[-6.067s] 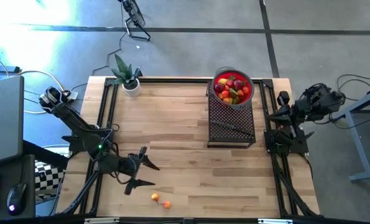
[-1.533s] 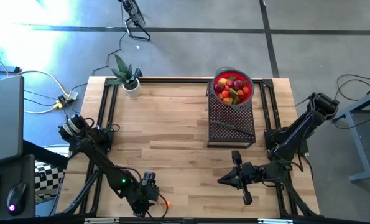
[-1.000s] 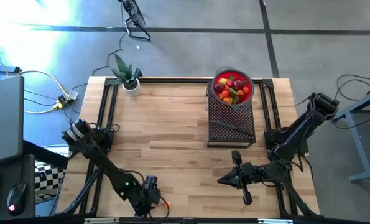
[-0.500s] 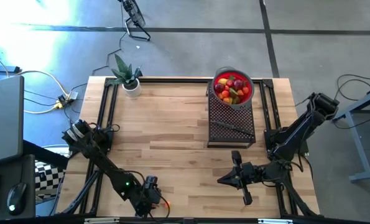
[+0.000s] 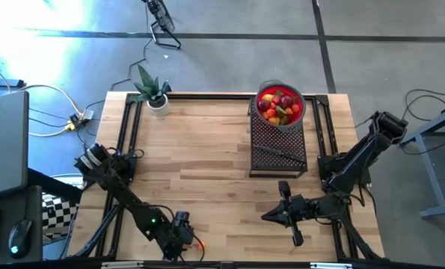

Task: Pick & Place Fruit
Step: Put the pear into the strainer bowl on the shelf

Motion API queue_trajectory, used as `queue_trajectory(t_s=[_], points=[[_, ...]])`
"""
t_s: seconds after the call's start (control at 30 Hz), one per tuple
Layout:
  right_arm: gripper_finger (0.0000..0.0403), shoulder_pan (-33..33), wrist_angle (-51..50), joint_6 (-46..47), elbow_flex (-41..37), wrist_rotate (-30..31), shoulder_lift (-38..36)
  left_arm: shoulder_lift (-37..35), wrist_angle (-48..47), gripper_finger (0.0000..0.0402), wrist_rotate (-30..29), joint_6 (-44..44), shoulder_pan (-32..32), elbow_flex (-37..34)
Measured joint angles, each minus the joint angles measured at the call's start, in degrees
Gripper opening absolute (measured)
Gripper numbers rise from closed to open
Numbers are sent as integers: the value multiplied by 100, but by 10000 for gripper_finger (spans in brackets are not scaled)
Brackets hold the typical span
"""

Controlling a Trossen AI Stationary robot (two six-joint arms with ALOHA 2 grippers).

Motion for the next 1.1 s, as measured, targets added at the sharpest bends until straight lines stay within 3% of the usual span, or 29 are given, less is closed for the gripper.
queue_trajectory(t_s=[0.6,1.1], points=[[3,0,0,0,0,0,1,3,-7,267,9,-118,-2,-7],[3,1,0,0,0,0,-1,7,-45,177,-24,-124,4,-15]])
